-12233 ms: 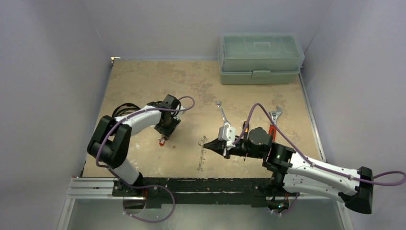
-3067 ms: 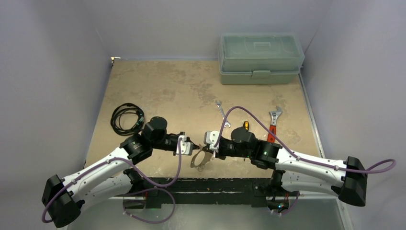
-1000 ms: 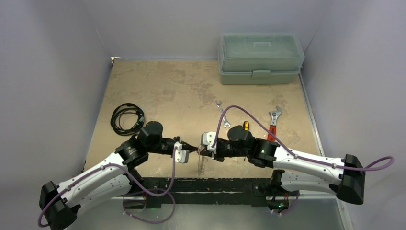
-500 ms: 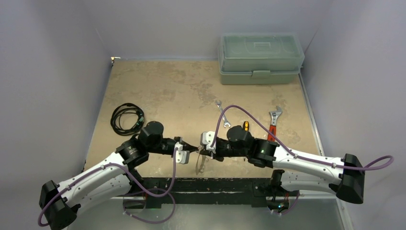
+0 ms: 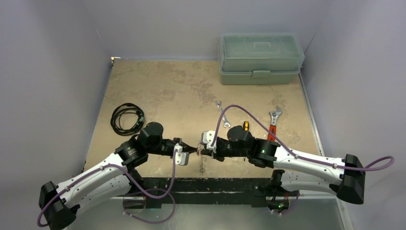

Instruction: Put the keys on the keyring

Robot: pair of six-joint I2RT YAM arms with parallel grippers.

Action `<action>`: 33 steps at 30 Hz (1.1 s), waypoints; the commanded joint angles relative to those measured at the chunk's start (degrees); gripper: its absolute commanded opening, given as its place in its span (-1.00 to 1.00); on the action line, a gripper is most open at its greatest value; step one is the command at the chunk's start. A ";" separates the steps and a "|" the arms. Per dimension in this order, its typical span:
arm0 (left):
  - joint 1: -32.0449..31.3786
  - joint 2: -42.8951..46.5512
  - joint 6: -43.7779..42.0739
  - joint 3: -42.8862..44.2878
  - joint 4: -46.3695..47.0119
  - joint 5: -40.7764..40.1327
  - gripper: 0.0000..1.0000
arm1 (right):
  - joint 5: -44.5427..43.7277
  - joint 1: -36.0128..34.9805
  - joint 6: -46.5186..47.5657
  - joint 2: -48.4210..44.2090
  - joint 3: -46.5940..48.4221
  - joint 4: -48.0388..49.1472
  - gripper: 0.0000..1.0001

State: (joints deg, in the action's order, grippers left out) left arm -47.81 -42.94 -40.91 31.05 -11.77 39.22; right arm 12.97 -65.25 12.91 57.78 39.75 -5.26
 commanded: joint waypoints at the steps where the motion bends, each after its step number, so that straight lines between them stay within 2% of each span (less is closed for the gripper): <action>1: -0.87 0.25 -1.24 0.07 -0.15 3.57 -1.00 | -1.29 0.04 -0.53 1.40 1.03 -2.87 -1.00; 12: -1.17 0.39 -1.50 0.16 -0.36 3.76 -1.00 | 0.01 0.04 -0.09 3.44 1.52 -3.31 -1.00; 25: -1.23 1.07 -2.45 0.75 -2.05 3.56 -1.00 | -3.44 0.21 0.19 1.62 1.68 -4.90 -1.00; 33: -1.27 1.54 -3.71 2.08 -4.31 2.99 -1.00 | -3.02 0.21 1.65 5.76 4.96 -9.55 -1.00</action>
State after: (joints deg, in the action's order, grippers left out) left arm -48.18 -42.00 -43.11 31.07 -14.59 39.03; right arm 12.56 -65.25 13.23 61.04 42.92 -8.21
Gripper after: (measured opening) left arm 0.004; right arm 0.005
